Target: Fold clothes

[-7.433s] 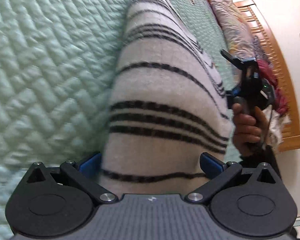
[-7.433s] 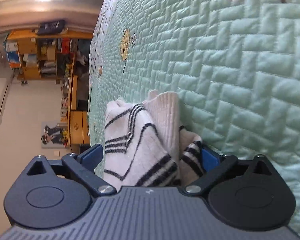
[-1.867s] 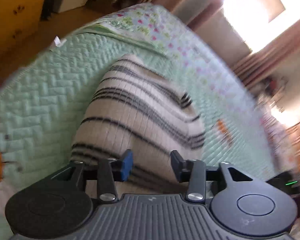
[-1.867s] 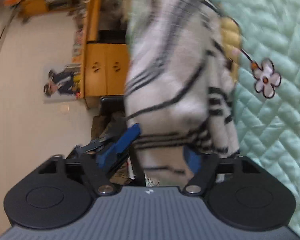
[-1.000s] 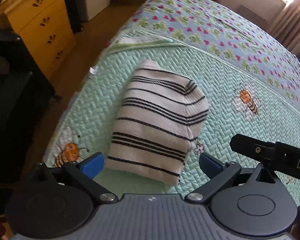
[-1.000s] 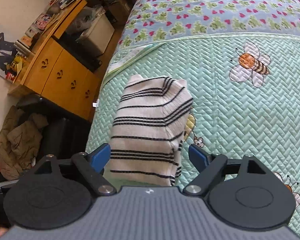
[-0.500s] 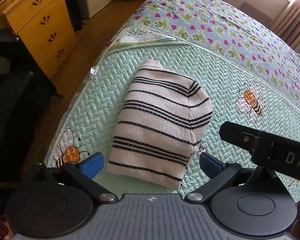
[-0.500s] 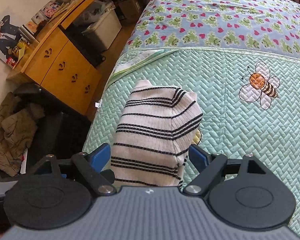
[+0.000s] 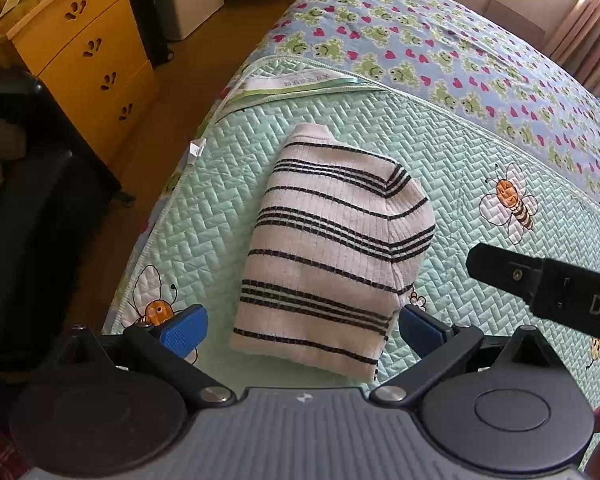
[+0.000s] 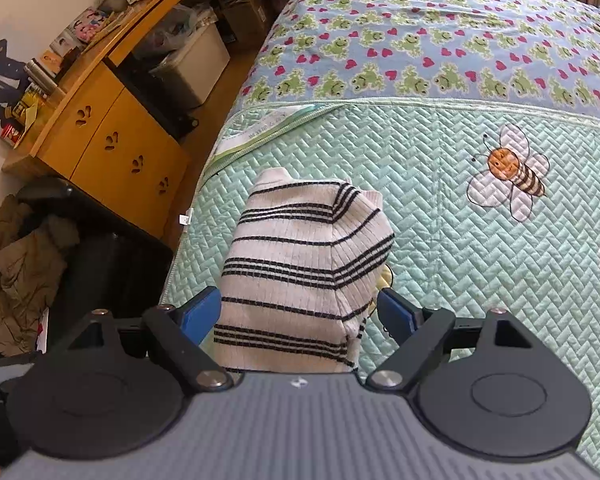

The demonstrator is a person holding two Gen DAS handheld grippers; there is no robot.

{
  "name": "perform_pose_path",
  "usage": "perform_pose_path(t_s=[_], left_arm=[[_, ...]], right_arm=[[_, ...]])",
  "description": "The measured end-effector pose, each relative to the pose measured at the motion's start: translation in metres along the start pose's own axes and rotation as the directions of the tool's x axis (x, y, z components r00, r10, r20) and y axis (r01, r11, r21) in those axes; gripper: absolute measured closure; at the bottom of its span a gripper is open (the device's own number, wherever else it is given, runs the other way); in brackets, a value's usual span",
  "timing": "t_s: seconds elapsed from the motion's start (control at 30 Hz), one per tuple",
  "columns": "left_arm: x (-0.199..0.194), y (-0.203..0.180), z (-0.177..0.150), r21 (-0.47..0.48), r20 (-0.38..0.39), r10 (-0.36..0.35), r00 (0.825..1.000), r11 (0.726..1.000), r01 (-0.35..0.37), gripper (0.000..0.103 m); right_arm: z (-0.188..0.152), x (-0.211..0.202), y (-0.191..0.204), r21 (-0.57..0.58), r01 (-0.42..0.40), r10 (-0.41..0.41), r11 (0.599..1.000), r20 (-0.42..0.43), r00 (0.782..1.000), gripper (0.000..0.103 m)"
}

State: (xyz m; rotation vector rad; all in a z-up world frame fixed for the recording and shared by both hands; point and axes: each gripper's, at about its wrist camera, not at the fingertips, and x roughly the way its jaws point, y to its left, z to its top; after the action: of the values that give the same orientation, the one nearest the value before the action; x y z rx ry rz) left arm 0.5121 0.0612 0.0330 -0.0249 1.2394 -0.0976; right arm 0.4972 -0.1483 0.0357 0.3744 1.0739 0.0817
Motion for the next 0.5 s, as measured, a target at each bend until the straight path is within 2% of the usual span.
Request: perform_pose_path(t_s=[0.5], left_arm=[[-0.011,-0.007,-0.009,0.025,0.017,0.020,1.000,0.999,-0.021,0.001]], right_arm=[[-0.013,-0.011,-0.002,0.007,-0.015,0.014,1.000,0.020,1.000,0.017]])
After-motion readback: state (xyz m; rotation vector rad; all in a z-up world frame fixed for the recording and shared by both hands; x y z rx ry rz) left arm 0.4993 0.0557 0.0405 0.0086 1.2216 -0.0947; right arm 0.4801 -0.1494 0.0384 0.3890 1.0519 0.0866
